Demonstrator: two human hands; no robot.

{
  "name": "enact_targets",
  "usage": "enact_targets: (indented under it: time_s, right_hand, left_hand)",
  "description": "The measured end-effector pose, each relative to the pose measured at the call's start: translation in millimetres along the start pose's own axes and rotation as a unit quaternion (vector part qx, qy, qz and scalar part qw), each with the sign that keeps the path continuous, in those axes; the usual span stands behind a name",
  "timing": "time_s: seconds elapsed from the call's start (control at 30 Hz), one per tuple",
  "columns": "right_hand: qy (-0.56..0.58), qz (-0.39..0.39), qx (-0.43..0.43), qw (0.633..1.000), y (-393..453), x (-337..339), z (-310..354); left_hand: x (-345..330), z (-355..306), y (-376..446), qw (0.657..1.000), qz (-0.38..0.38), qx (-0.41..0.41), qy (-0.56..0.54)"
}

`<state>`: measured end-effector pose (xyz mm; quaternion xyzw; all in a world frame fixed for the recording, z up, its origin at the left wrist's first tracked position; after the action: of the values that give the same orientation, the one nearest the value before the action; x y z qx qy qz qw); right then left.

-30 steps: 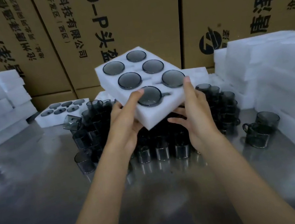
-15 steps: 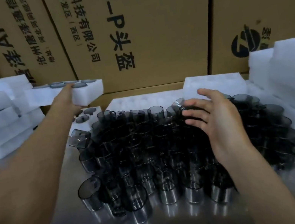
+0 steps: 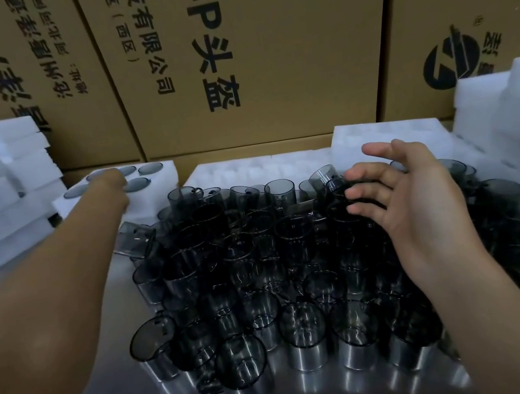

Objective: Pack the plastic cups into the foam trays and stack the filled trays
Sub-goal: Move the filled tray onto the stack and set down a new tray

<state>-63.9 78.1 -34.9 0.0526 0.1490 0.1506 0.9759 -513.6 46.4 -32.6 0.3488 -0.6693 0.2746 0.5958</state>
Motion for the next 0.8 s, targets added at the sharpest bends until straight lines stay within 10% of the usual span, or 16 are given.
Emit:
enact_targets:
  time_s: [0.17,0.27,0.53,0.8]
  right_hand:
    - [-0.007,-0.009,0.004,1.000,-0.1,5.8,5.3]
    - [-0.013,-0.026,-0.012,1.000,1.2,16.0,4.5]
    - [0.042,-0.095,-0.047,0.993,10.8,67.2,1.2]
    - [0.116,-0.121,-0.059,0.984,16.7,94.9,4.1]
  left_hand:
    - [13.2,-39.2,-15.3,0.902,-0.043,0.100,-0.417]
    - [14.8,-85.0,-35.3,0.910,-0.100,0.064,-0.398]
    - [-3.3,-281.5,-118.8,0.897,0.104,-0.274,-0.331]
    - [-63.4,-363.0,-134.6,0.929,0.101,-0.285,-0.212]
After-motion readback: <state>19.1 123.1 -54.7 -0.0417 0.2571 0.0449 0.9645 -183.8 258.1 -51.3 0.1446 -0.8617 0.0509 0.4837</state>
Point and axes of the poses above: each hand's wrist, its own y-axis towards the middle knuckle, its own x-axis out of the back of the hand, z = x × y, the point moved 6 cm from there along y, towards the middle knuckle, and after that the axes turned 12 degrees about -y, right-handed, at the moved point
